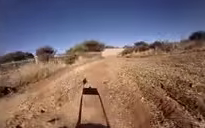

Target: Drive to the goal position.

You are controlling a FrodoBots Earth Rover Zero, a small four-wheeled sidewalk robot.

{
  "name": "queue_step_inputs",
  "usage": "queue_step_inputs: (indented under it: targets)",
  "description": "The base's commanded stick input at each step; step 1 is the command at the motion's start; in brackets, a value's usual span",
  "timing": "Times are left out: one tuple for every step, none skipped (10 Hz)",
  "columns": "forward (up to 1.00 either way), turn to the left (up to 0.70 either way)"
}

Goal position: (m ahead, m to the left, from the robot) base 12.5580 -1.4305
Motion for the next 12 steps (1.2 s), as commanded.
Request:
queue_step_inputs:
  targets:
    - [0.50,0.00]
    - [0.50,0.00]
    - [0.50,0.00]
    - [0.50,0.00]
    - [0.50,0.00]
    - [0.50,0.00]
    - [0.50,0.00]
    - [0.50,0.00]
    - [0.50,0.00]
    - [0.50,0.03]
    - [0.50,0.45]
    - [0.50,0.50]
